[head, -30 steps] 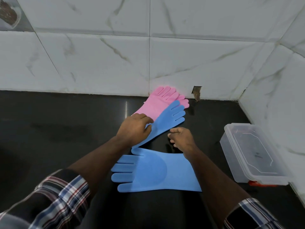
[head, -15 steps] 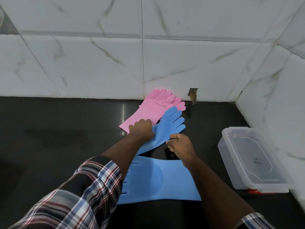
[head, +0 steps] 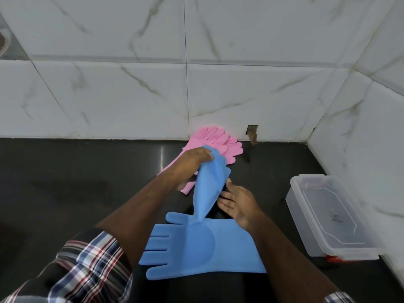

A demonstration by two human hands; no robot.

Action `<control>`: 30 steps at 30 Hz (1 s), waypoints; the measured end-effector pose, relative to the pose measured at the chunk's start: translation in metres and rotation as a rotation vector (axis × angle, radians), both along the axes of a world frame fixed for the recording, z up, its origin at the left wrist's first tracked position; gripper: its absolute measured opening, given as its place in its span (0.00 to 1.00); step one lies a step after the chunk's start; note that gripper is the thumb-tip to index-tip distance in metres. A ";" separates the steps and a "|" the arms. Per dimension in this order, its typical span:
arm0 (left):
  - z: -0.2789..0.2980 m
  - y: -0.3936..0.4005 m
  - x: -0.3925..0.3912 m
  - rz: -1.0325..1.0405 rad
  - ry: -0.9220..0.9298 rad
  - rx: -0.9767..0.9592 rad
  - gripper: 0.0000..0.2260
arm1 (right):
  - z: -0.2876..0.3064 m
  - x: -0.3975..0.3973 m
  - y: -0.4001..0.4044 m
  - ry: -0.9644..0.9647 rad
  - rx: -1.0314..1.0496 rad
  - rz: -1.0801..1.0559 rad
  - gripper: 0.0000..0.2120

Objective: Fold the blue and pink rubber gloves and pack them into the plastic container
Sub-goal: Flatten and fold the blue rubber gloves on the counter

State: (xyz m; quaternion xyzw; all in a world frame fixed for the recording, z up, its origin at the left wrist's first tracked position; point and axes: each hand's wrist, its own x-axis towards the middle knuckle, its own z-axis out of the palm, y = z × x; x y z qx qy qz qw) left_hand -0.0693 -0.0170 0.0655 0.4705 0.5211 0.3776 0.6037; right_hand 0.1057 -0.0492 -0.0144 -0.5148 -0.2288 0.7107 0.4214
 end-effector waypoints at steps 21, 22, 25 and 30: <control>0.067 -0.058 -0.032 0.265 0.106 0.102 0.20 | 0.127 0.011 -0.018 -0.008 0.729 -0.003 0.15; 0.074 -0.062 -0.029 0.173 0.070 0.030 0.24 | 0.131 0.007 -0.023 -0.132 0.808 0.030 0.15; 0.085 -0.072 -0.018 0.016 -0.188 -0.078 0.28 | 0.134 -0.013 -0.044 -0.464 1.005 0.250 0.19; 0.086 -0.090 -0.009 0.208 -0.623 -0.096 0.16 | 0.130 -0.019 -0.063 -0.661 1.109 0.416 0.16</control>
